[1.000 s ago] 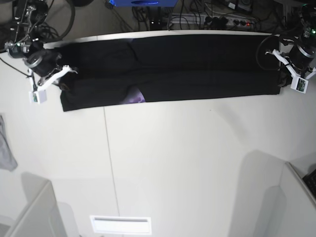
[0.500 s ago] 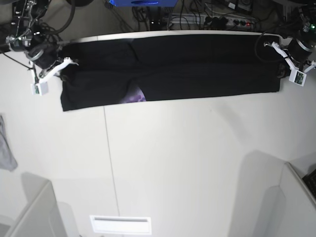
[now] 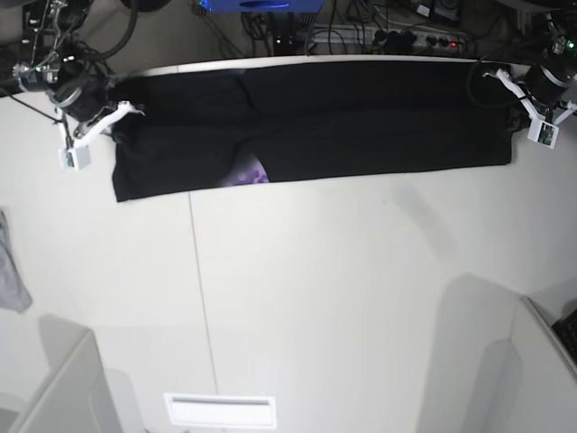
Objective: Fold the T-shirt properly
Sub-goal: 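Release the folded edge and raise both grippers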
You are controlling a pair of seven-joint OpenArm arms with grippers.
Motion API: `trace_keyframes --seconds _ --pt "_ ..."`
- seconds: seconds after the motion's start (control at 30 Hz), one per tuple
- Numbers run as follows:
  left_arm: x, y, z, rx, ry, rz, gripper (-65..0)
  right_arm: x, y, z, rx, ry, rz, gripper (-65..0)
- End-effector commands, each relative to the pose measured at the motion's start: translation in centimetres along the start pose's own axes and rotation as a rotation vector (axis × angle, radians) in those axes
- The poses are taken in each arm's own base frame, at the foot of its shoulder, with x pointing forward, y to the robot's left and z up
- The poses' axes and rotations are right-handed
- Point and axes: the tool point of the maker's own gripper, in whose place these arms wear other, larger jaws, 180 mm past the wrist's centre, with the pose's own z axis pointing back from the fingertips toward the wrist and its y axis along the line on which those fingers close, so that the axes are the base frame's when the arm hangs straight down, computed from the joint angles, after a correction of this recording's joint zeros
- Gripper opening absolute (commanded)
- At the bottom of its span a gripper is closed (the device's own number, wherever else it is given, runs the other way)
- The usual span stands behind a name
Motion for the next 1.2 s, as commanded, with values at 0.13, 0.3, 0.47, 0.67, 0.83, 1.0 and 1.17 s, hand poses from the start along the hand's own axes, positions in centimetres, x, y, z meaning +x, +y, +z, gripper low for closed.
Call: trace_keyframes --seconds 0.13,0.3,0.47,0.67,0.83,1.0,1.17 --pt "-0.4 0.9 -0.1 0.01 0.003 0.012 -65.0 0.3 0.0 0.0 0.006 -0.02 -0.011 -65.0" --pt "-0.5 0.9 -0.1 0.009 0.004 0.014 -65.0 -0.1 0.2 -0.1 0.012 -0.018 -0.027 -59.4" --pt "-0.4 1.2 0.0 0.02 0.002 0.016 -40.0 -0.8 0.2 0.0 0.008 -0.011 -0.05 -40.4" --pt "-0.1 1.3 0.1 0.022 -0.006 0.009 -19.3 -0.2 -1.9 1.2 -0.051 -0.046 -0.078 -40.2" --pt "1.5 2.5 1.5 0.08 -0.066 0.024 -19.6 0.7 -1.3 1.7 -0.044 -0.076 -0.052 -41.7" --pt "2.4 1.3 1.3 0.063 -0.103 0.037 -54.6 1.8 1.2 1.2 0.043 -0.112 0.026 -58.2" --pt "0.3 0.1 -1.9 0.025 -0.034 0.063 -65.0 1.7 3.5 -0.3 0.127 -0.093 0.086 -65.0"
